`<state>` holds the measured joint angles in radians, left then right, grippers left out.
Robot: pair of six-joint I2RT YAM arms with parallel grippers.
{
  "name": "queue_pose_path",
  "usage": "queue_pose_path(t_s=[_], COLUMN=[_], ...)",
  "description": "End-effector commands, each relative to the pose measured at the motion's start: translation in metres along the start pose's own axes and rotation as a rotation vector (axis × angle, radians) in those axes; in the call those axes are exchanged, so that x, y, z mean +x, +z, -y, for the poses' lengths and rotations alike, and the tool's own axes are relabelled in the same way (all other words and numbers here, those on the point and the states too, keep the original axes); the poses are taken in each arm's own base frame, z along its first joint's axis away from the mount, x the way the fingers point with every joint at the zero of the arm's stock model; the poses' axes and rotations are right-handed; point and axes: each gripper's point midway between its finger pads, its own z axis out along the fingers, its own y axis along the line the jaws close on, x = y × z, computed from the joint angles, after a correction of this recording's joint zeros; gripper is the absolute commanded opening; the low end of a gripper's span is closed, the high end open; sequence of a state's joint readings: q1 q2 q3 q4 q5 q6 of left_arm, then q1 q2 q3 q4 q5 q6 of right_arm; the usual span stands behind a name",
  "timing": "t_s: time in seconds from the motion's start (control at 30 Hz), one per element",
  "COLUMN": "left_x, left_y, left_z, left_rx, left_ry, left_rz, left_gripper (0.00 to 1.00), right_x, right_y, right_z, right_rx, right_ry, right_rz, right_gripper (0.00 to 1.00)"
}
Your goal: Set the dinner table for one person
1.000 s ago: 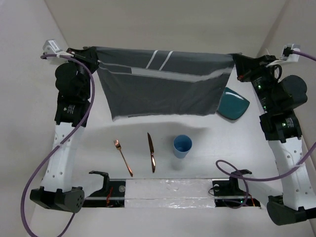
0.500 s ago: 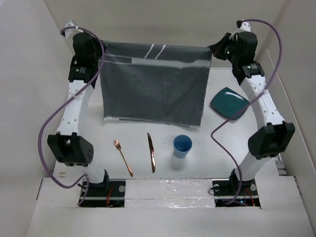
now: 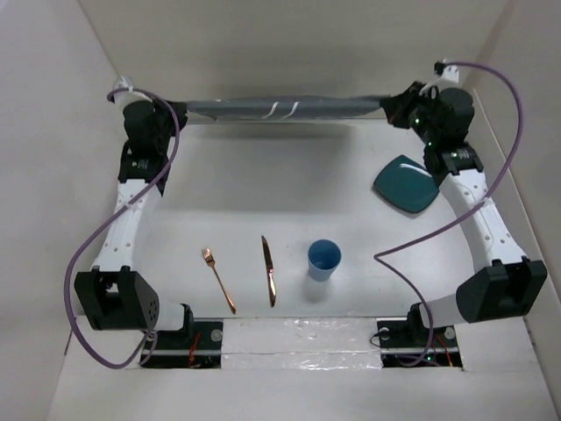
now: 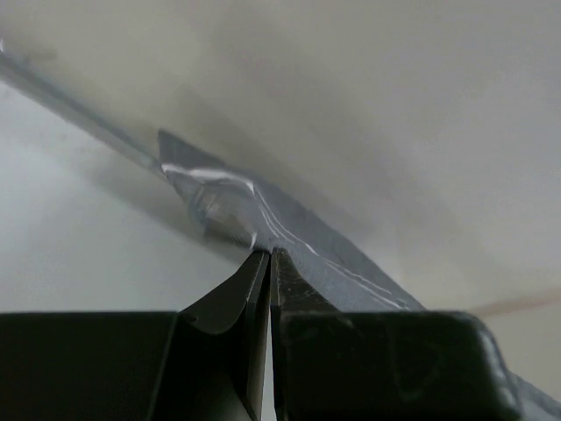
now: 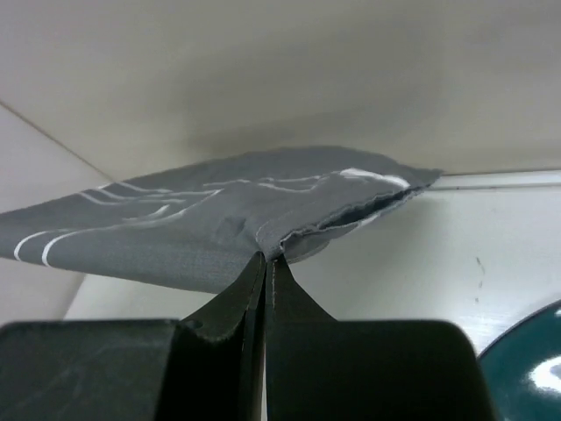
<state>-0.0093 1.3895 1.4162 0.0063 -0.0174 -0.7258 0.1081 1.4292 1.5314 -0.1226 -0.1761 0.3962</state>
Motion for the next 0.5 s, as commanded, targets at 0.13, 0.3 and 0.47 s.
queue_pose_path(t_s=[0.13,0.3,0.47], left_x=[0.093,0.164,0.201], left_y=[-0.014,-0.038,-0.060], left_z=[-0.099,-0.178,-0.212], left_rx=[-0.080,-0.229,-0.301], left_ry=[-0.095,-0.106,-0.097], left_rz=[-0.064,-0.163,-0.212], left_gripper=[0.00,0.00,0.00], right_x=[0.164,0.237,0.279], right_y=[-0.002,-0.014,-0.036], right_z=[0.092,0.114,0.125], right_rx=[0.141,0.158,0.192], right_ry=[0.069,0.101,0.120], right_rz=[-0.217,-0.349,-0.427], right_gripper=[0.00,0.00,0.00])
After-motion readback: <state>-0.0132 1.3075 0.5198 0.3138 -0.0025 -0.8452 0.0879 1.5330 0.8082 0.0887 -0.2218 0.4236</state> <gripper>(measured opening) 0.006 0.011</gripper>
